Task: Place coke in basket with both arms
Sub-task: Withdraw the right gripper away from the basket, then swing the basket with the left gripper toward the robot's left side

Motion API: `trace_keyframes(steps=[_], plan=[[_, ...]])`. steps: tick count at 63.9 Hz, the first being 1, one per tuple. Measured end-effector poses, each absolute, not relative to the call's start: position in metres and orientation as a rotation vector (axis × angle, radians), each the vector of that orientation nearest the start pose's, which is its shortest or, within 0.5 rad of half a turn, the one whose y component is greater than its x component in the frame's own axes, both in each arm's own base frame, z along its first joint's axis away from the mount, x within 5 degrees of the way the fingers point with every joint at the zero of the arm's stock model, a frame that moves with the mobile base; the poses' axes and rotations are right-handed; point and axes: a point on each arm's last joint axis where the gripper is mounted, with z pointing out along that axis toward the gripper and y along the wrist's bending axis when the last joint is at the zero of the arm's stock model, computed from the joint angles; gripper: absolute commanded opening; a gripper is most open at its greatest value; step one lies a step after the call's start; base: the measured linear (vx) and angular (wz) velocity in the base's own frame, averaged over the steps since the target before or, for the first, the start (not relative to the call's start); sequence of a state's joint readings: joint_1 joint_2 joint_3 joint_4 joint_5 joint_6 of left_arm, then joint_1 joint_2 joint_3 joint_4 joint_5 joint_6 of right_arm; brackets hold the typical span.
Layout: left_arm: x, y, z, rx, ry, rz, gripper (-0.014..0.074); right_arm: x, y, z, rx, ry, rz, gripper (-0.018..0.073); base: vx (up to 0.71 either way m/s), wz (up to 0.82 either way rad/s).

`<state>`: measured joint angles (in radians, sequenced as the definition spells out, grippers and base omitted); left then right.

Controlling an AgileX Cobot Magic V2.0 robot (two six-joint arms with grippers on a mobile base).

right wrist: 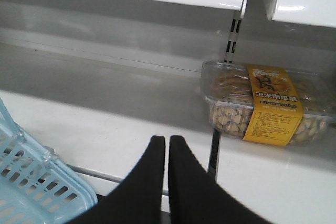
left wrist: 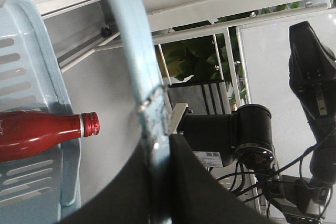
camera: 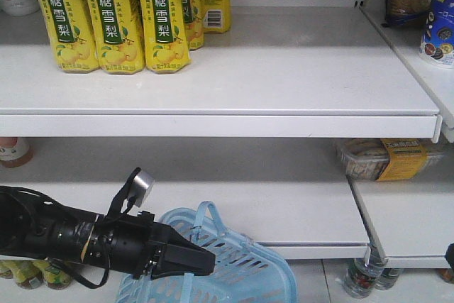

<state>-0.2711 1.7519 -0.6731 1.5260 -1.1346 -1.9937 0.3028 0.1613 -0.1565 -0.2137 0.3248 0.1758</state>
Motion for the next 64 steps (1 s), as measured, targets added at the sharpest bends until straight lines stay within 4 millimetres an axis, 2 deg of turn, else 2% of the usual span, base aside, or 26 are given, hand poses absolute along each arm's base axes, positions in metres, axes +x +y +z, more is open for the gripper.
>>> trace_keyframes(steps=[53, 64], plan=[[0.236, -0.151, 0.167, 0.226, 2.455, -1.741, -0.0006, 0.063, 0.013, 0.228, -0.249, 1.783, 0.137, -0.001, 0.0, 0.0], [0.22, -0.148, 0.18, 0.258, 2.423, -1.718, -0.0006, 0.063, 0.013, 0.228, -0.249, 1.783, 0.137, -0.001, 0.0, 0.0]])
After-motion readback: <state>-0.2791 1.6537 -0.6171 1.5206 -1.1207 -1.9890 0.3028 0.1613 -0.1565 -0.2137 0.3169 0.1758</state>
